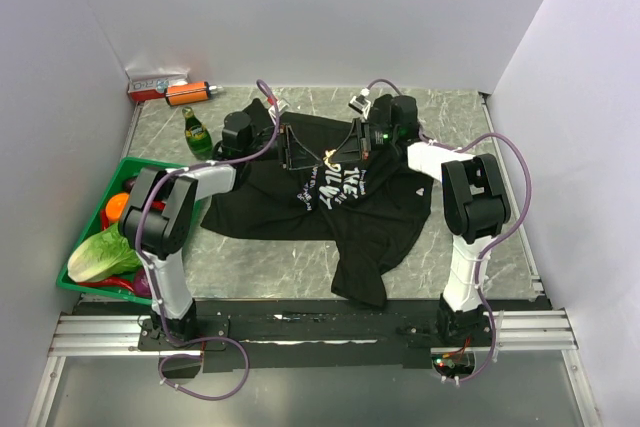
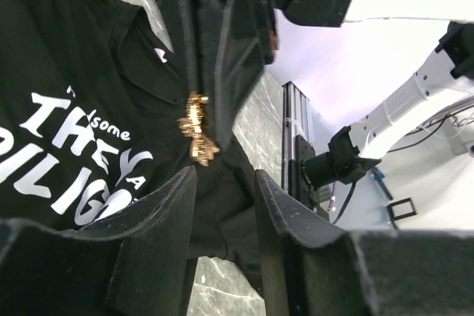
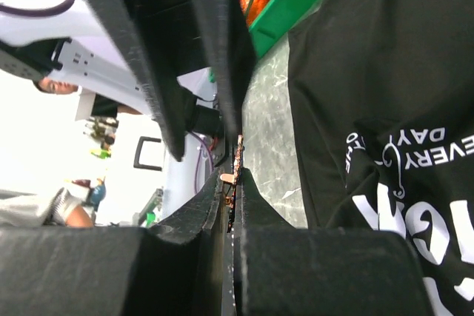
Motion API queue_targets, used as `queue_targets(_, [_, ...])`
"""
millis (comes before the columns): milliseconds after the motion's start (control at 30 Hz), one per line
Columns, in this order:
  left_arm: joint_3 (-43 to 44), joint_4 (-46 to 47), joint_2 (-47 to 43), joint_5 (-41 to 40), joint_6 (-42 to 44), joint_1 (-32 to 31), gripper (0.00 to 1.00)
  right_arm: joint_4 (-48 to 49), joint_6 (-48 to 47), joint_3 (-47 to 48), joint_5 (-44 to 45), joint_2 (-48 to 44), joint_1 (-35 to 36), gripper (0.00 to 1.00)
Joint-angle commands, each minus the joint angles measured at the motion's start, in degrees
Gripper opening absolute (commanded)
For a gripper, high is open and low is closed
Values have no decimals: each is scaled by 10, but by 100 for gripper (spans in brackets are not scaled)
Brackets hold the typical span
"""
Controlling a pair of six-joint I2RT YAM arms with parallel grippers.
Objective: Remove the brooch from the garment
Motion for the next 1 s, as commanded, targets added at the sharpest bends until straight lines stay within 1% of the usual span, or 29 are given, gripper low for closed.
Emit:
queue_targets(0, [29, 58, 19, 2, -45, 2, 43, -6, -33, 37, -26, 3, 9, 3])
queue_targets(100, [36, 80, 32, 4, -65, 2, 42, -32, -54, 48, -23, 4, 14, 3])
queue_targets(233, [44, 118, 48, 5, -104, 2, 39, -39, -56, 52, -22, 10, 17, 3])
queue_targets(467, [63, 136, 72, -1, -126, 3, 32, -60, -66, 70, -23, 22, 19, 3])
queue_targets(600, [76, 136, 82, 2, -127, 3, 23, -63, -65, 80, -24, 28, 21, 3])
queue_targets(667, [81, 138, 88, 3, -129, 3, 20, -68, -68, 85, -23, 32, 23, 3])
queue_targets(767, [83, 146, 91, 12, -133, 2, 4, -68, -67, 88, -20, 34, 23, 3])
queue_targets(800, [83, 149, 91, 14, -133, 3, 1, -71, -69, 90, -19, 36, 22, 3])
queue_targets(833, [83, 149, 91, 17, -132, 3, 1, -76, -77, 94, -17, 35, 22, 4])
queue_targets(867, [83, 149, 88, 21, -132, 3, 1, -89, -82, 96, -16, 35, 22, 4])
queue_targets(967, [86, 129, 77, 25, -110, 5, 1, -111, -101, 103, -4, 29, 19, 24])
